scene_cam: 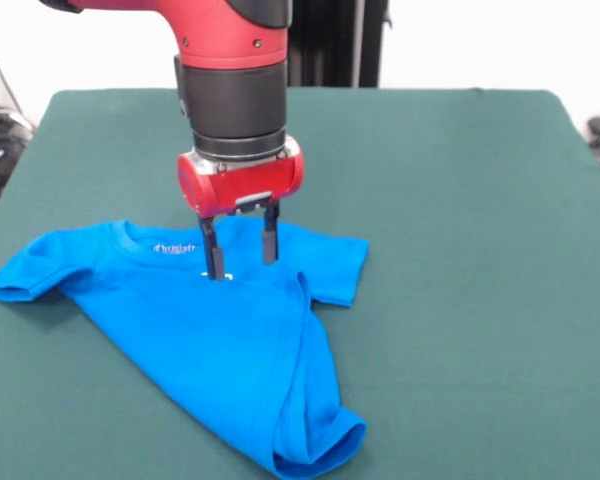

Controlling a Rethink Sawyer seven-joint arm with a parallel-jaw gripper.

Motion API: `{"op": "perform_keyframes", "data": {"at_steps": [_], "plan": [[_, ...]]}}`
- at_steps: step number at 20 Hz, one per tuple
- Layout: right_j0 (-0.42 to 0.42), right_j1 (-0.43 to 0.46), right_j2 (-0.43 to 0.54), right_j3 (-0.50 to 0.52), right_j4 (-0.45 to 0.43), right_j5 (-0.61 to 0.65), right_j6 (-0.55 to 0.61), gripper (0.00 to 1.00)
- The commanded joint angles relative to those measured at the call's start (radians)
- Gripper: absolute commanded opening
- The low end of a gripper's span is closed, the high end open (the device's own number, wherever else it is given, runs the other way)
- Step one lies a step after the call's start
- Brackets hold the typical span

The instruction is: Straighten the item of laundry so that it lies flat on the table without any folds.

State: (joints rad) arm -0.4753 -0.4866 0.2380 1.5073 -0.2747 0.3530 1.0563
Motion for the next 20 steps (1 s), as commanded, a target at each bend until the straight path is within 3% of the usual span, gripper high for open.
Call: {"op": "perform_keyframes", "data": {"at_steps": [1, 20], "plan": [[0.046, 0.091, 0.081, 0.085, 0.030, -0.039, 0.197, 1.00], [0.078, 0.068, 0.065, 0.157, 0.048, -0.092, 0.254, 1.00]]}}
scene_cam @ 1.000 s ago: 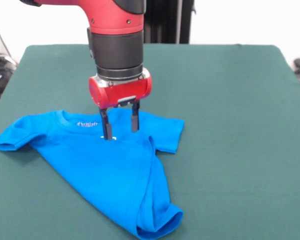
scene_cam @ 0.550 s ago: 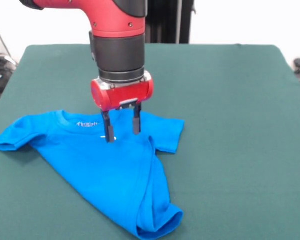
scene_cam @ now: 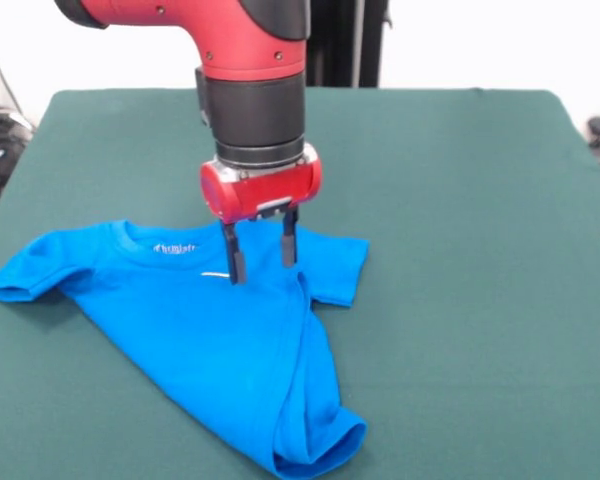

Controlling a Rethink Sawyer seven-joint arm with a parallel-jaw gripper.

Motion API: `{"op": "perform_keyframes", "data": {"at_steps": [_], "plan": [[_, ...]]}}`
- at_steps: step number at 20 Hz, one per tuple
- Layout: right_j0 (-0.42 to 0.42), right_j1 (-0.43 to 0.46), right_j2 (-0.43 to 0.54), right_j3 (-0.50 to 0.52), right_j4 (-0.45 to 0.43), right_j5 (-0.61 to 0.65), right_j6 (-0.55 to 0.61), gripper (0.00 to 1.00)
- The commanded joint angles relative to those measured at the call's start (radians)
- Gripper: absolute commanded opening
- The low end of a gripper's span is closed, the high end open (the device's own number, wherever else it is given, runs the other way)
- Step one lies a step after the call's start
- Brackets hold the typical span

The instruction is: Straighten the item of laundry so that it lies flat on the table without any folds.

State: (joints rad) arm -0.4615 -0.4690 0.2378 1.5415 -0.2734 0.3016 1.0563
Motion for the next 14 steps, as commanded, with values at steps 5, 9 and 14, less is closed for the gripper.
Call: {"op": "perform_keyframes", "data": {"at_steps": [5, 9, 14], "plan": [[0.082, 0.051, 0.051, 0.120, 0.056, -0.036, 0.261, 1.00], [0.092, 0.055, 0.045, 0.122, 0.062, -0.042, 0.265, 1.00], [0.094, 0.063, 0.036, 0.128, 0.060, -0.062, 0.265, 1.00]]}}
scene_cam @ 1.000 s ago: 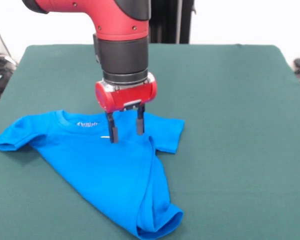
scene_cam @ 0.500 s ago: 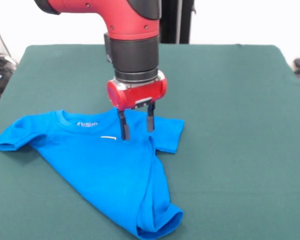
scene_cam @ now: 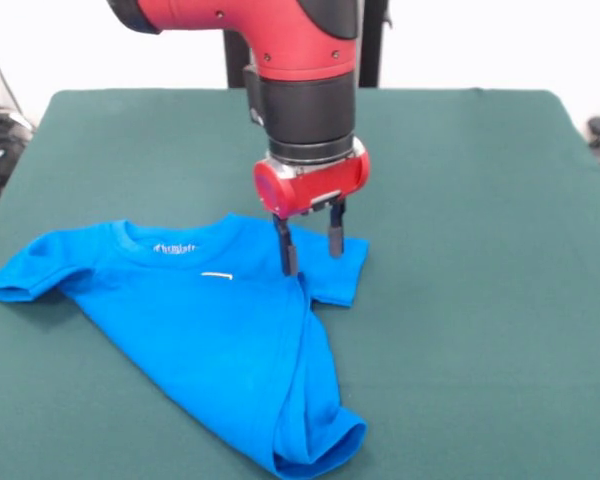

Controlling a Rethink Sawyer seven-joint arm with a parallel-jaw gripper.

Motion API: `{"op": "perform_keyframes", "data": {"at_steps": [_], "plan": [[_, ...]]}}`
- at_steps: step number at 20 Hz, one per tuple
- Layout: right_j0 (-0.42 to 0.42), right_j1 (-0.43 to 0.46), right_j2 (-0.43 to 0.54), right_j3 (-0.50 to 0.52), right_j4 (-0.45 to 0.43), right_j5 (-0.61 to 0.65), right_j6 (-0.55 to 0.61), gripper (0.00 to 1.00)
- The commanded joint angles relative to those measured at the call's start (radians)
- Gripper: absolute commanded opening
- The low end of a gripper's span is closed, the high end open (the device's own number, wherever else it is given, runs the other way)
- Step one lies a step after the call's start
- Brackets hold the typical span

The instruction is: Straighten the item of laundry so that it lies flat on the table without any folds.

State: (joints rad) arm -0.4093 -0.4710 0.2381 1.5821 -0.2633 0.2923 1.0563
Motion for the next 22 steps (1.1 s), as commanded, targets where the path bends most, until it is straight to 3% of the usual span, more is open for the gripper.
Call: {"op": "perform_keyframes", "data": {"at_steps": [1, 22], "plan": [[0.039, 0.069, 0.037, 0.087, 0.050, -0.056, 0.262, 1.00], [0.016, 0.126, 0.017, 0.004, 0.036, -0.046, 0.218, 1.00]]}}
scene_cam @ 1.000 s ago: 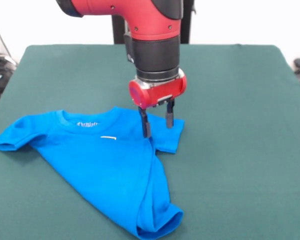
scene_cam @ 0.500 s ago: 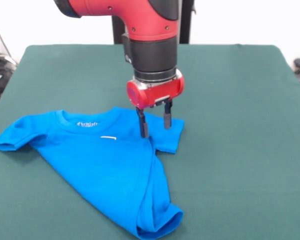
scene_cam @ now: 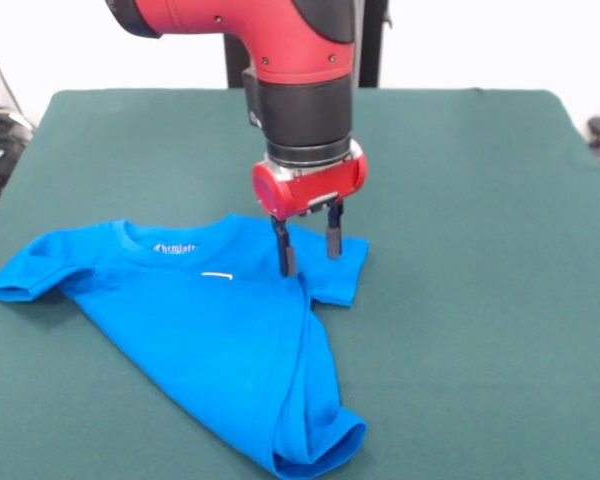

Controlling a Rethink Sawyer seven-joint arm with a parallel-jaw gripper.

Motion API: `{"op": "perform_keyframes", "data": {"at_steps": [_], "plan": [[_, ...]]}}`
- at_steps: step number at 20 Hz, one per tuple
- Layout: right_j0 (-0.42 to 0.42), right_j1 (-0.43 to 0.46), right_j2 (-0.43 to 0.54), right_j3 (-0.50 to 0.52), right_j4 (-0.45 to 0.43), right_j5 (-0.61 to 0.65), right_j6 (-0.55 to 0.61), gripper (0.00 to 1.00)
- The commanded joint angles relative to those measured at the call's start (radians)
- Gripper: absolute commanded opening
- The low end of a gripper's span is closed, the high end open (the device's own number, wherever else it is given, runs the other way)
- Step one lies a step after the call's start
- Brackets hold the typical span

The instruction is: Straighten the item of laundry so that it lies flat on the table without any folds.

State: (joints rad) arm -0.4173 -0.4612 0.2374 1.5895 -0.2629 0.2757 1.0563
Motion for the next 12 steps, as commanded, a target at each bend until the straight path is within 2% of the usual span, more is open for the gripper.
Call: {"op": "perform_keyframes", "data": {"at_steps": [1, 12], "plan": [[0.025, 0.119, 0.017, -0.006, 0.034, -0.031, 0.217, 1.00], [0.009, 0.149, 0.030, -0.036, 0.024, -0.033, 0.189, 1.00]]}}
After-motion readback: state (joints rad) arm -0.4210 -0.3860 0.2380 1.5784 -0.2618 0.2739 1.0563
